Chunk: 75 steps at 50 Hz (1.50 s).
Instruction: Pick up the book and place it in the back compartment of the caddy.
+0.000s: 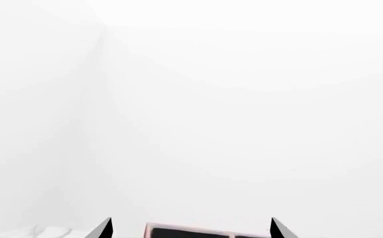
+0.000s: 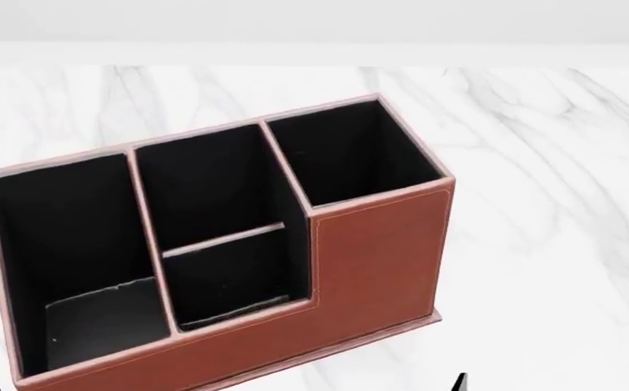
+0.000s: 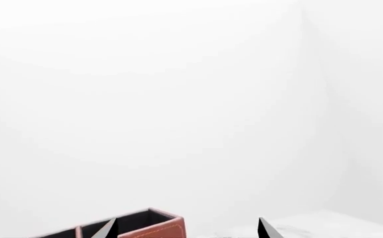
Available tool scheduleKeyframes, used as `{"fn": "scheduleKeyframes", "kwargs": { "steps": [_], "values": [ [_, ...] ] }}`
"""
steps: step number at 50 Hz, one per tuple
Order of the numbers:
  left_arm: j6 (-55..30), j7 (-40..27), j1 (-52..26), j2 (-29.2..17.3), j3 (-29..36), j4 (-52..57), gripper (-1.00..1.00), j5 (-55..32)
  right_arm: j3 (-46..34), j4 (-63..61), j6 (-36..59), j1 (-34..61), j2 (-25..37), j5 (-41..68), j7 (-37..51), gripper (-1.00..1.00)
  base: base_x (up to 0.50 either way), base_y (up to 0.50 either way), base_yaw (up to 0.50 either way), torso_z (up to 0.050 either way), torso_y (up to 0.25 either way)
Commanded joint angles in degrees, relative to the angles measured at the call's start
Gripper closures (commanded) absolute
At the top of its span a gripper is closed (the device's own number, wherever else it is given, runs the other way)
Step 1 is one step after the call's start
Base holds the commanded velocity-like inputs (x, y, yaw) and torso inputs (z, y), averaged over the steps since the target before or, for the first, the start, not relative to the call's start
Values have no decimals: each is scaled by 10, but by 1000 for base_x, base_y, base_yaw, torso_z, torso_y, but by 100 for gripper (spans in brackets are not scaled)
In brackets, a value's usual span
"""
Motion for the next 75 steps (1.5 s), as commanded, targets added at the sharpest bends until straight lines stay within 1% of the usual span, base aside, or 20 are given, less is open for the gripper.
{"fn": "scheduleKeyframes", "kwargs": {
  "steps": [1,20,22,24,30,36,37,39,44,48,51,53,56,57,62,63,65,71,73,75],
  "values": [
    [-1,-1,-2,-2,3,-2,-100,0,-4,2,-1,3,3,11,-1,-100,0,0,0,0,0],
    [-7,-5,-1,-7,4,5,-100,-6,-8,5,-2,5,8,17,-1,-100,0,0,0,0,0],
    [-41,4,-8,-17,10,10,-100,-11,-10,5,-4,5,9,17,-2,-100,0,0,0,0,0],
    [-40,7,-11,-20,11,8,-100,-17,-10,5,-4,5,9,17,-2,-100,0,0,0,0,0],
    [-79,8,-42,-30,0,-12,-100,-42,-13,4,-13,2,10,13,-4,-100,0,0,0,0,0],
    [-145,48,-79,-62,15,-10,-100,-95,-16,7,-23,0,10,5,-6,-100,0,0,0,0,0],
    [-160,61,-85,-70,21,-7,-100,-111,-17,7,-23,0,10,5,-6,-100,0,0,0,0,0],
    [-192,110,-106,-94,43,-6,-100,-155,-17,9,-24,1,10,6,-7,-100,0,0,0,0,0],
    [-223,129,-133,-106,46,-16,-100,-181,-19,9,-26,1,11,6,-7,-100,0,0,0,0,0],
    [-265,165,-162,-125,62,-24,-100,-211,-22,13,-26,3,11,2,-8,-100,0,0,0,0,0],
    [-287,175,-180,-130,67,-30,-100,-222,-23,14,-26,4,10,2,-8,-100,0,0,0,0,0],
    [-303,204,-195,-136,73,-35,-100,-249,-24,14,-26,3,11,2,-8,-100,0,0,0,0,0],
    [-315,226,-215,-140,80,-50,-100,-259,-25,15,-27,4,11,3,-8,-100,0,0,0,0,0],
    [-333,244,-229,-142,84,-59,-100,-279,-26,16,-26,6,11,3,-9,-100,0,0,0,0,0],
    [-349,294,-256,-149,101,-81,-100,-295,-27,16,-26,6,12,3,-8,-100,0,0,0,0,0],
    [-352,318,-264,-150,104,-88,-100,-311,-27,16,-26,6,13,3,-8,-100,0,0,0,0,0],
    [-357,315,-278,-146,109,-104,-100,-298,-27,16,-25,7,13,3,-8,-100,0,0,0,0,0],
    [-388,370,-318,-149,134,-130,-100,-308,-29,16,-26,8,15,7,-9,-100,0,0,0,0,0],
    [-393,376,-326,-148,141,-136,-100,-303,-29,16,-26,8,15,7,-8,-100,0,0,0,0,0],
    [-405,403,-337,-149,156,-140,-100,-306,-30,17,-26,9,16,8,-9,-100,0,0,0,0,0]
  ]
}}
